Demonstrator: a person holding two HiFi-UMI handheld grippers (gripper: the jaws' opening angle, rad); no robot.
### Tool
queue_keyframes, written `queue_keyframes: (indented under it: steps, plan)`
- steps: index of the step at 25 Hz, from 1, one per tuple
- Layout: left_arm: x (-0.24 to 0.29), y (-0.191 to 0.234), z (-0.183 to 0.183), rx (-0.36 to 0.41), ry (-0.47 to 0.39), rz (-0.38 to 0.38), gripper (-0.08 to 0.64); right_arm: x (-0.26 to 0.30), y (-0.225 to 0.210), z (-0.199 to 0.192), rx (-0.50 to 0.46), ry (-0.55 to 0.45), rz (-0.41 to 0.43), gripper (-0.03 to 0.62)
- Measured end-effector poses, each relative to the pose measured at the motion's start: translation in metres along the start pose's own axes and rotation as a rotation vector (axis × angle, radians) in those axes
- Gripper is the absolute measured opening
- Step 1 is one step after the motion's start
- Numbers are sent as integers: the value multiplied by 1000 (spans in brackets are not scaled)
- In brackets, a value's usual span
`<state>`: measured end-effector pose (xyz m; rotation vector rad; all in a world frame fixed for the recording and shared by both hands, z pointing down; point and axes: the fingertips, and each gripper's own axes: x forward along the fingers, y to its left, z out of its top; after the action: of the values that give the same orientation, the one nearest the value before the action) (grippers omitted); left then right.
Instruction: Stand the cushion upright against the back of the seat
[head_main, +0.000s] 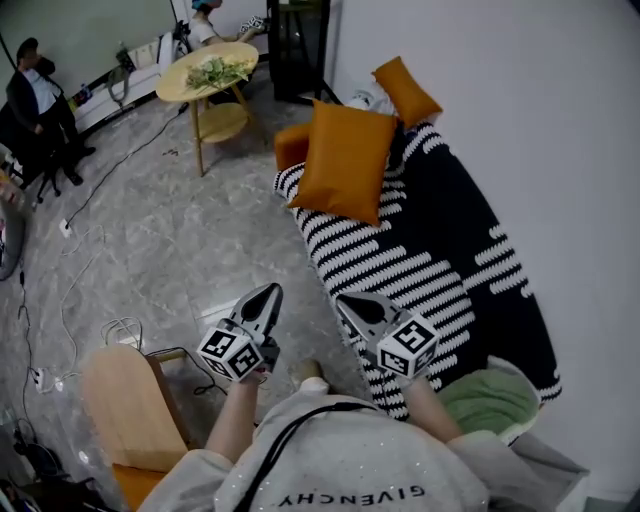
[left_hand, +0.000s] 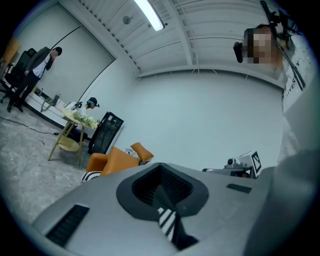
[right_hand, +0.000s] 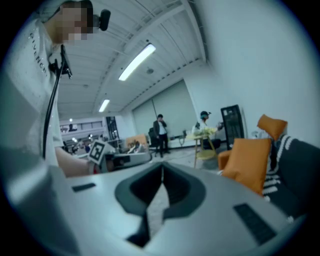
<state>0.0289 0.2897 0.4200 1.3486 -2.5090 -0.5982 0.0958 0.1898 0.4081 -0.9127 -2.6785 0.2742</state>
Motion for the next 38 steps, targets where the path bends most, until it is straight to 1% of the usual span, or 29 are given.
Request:
queue_keyframes:
  steps: [3,7,13,18,23,30,34,38]
  plan:
    - [10,23,9,4,1,1,23,25,-11,7,33,-22,10,18]
    - [15,45,19,-2,-8,13,24,46,-23,9,58,-15,16,18]
    - [20,72,21,-23,-10,49,23,64,-44,12,87,-8,13,18]
    - [33,88,23,-42,-9,51,24,83,-64,19,101,-6,16,18]
    - [56,114,38,-44,-24,54,24,116,-90,29,103,9,35,18]
    - [93,164,56,-59,-19,87,23,172,-127,52,97,29,80,18]
    - [123,191,66,-66,-19,91,23,196,-158,63,97,37,83,18]
    - [160,212,77,-71,-19,79,24,213,-192,74,94,48,71,18]
